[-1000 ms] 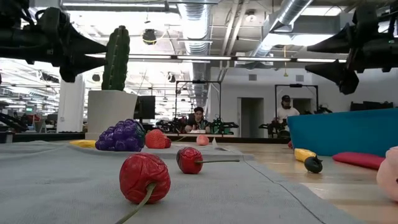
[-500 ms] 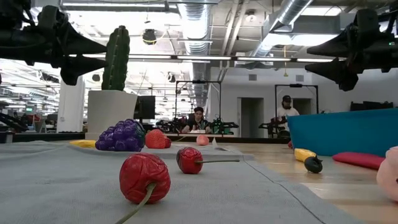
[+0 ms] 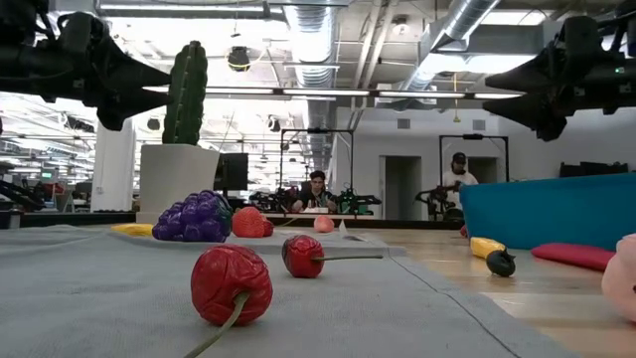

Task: Pick and placing Produce into tupperware
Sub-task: Put the yellow corn into the blue bin

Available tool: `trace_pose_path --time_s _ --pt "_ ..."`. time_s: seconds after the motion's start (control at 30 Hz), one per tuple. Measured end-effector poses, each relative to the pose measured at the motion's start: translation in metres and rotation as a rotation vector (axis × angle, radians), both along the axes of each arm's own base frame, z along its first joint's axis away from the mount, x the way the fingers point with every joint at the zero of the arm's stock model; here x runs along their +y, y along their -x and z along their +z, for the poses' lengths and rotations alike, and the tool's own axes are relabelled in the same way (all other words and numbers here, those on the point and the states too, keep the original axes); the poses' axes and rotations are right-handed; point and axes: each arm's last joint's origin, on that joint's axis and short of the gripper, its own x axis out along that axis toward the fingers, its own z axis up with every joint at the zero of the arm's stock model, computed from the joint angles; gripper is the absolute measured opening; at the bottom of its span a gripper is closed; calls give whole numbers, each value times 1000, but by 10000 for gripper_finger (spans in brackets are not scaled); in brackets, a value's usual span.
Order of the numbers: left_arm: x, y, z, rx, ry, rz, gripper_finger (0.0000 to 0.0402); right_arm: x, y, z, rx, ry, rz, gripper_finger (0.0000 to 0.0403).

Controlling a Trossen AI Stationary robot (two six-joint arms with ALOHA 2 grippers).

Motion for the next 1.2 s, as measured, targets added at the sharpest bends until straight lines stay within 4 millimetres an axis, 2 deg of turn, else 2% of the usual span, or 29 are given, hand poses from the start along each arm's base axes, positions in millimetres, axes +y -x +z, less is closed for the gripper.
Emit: trace_pose_path --time_s 0.13,0.33,0.53,0.67,0.87,1.03,1.2 --pt "1 -1 1 21 29 27 224 -1 -4 5 33 59 -19 296" --pt "-2 -13 3 133 63 -55 224 -4 -11 8 81 79 -41 296" --pt "-4 -30 11 260 52 -108 224 -3 -20 2 124 26 -5 296" --pt "-5 -42 9 345 96 -142 224 0 -27 -1 171 -18 83 296" --pt "-6 -55 6 312 201 -115 224 19 -47 23 224 -55 240 296" --pt "-6 -62 7 267 224 -106 224 42 -72 43 420 -52 311 296" --pt "-7 -65 8 236 239 -136 224 68 -105 53 581 -67 366 296"
